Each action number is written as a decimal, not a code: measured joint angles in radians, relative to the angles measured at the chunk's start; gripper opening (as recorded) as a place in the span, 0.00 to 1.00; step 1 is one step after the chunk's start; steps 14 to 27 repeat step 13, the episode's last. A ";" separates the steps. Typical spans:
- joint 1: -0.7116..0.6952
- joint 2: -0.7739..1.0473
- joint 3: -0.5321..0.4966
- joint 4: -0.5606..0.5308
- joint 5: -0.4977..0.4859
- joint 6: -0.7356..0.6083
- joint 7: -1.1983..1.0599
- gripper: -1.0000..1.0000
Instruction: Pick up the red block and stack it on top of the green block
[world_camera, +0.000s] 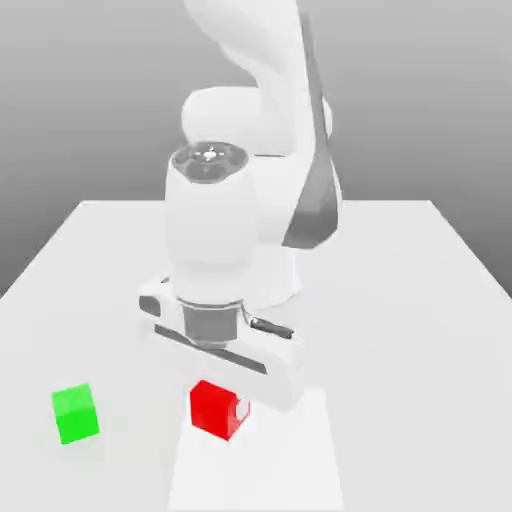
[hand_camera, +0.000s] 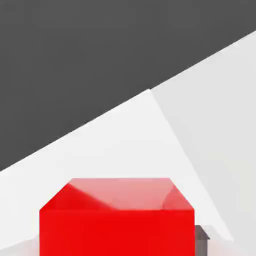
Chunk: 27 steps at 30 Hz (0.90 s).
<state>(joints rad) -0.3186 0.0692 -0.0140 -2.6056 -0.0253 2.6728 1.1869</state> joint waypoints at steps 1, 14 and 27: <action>-0.055 -0.012 -0.025 -0.001 0.006 -0.011 -0.017 0.00; -0.203 0.135 -0.054 0.004 0.067 0.133 -0.101 1.00; -0.203 0.135 -0.054 0.004 0.067 0.133 -0.101 1.00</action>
